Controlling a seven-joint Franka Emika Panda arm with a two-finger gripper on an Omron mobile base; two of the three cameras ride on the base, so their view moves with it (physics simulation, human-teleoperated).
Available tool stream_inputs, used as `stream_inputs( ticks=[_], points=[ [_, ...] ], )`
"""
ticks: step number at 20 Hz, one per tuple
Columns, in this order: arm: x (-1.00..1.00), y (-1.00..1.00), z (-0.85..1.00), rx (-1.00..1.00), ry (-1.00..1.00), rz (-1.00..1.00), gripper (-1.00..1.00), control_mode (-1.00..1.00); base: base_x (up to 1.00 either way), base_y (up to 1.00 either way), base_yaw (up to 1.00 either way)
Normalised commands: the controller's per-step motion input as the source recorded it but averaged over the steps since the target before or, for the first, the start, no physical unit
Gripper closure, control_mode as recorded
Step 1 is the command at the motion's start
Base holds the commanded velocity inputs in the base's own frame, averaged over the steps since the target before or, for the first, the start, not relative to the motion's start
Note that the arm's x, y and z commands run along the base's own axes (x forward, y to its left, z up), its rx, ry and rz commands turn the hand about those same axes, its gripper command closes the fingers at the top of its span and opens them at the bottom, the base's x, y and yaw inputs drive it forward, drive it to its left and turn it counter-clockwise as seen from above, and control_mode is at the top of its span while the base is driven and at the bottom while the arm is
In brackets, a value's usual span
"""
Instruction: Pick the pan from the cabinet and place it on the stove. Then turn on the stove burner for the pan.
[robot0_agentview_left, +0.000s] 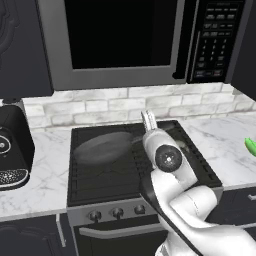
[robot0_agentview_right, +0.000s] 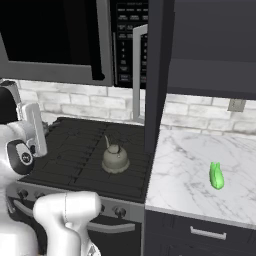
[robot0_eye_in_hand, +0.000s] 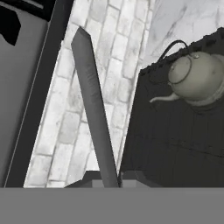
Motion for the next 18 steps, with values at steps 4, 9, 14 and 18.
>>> stream_inputs(
  ticks=[4, 9, 14, 18],
  points=[
    [0.33, -0.61, -0.68, 0.00, -0.20, 0.30, 1.00, -1.00, 0.00, 0.00, 0.00],
    [0.30, -0.50, -0.74, 0.00, -0.27, 0.31, 1.00, -1.00, 0.00, 0.00, 0.00],
    [0.39, -0.44, -0.69, 0.00, -0.28, 0.32, 1.00, -1.00, 0.00, 0.00, 0.00],
    [0.37, -0.37, -0.72, 0.00, -0.33, 0.28, 1.00, -1.00, 0.00, 0.00, 0.00]
  ],
)
